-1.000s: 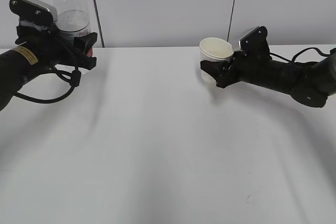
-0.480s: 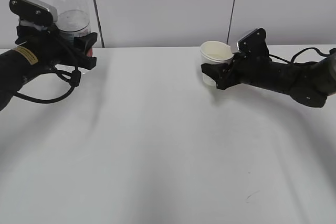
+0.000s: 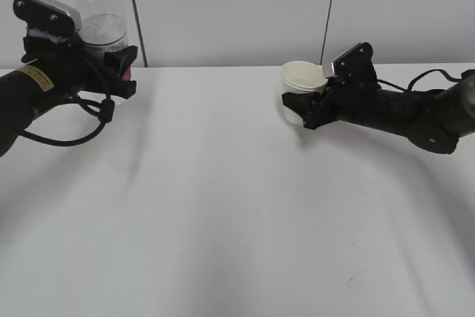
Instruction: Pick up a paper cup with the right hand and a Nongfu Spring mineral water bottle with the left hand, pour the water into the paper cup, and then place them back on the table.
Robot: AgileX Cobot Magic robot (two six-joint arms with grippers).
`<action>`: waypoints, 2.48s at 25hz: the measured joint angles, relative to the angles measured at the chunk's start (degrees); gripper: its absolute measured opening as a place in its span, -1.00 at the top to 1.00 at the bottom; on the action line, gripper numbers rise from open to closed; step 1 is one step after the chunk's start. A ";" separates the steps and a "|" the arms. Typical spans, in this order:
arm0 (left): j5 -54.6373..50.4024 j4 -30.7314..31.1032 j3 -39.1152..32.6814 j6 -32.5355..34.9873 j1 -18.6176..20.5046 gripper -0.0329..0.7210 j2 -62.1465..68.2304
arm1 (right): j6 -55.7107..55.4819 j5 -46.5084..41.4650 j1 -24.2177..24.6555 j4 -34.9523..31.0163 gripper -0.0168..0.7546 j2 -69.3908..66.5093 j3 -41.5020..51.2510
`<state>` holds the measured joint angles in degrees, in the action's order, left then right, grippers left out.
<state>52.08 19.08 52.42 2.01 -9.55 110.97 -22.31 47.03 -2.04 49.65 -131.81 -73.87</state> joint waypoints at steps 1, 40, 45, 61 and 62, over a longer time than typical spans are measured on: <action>0.00 0.00 0.00 0.00 0.00 -0.14 0.00 | 0.00 0.00 0.00 0.00 -0.32 -0.28 -0.12; 0.00 0.00 0.00 -0.13 0.00 -0.14 0.00 | -1.01 0.50 -0.76 -0.03 -0.53 -3.08 -1.33; 0.00 0.00 0.00 -0.18 0.00 -0.14 0.00 | -2.41 -0.31 -0.76 0.07 -0.66 -3.08 -1.33; 0.00 0.00 0.00 -0.18 0.00 -0.13 0.00 | -5.13 -2.12 -0.76 0.07 -0.68 -3.08 0.54; 0.00 0.00 0.00 -0.18 0.00 -0.13 0.00 | -5.13 -1.82 -0.76 0.07 -0.68 -3.08 0.79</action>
<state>52.08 19.08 52.42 1.84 -9.55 110.97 -27.44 45.21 -2.79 49.72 -134.89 -73.08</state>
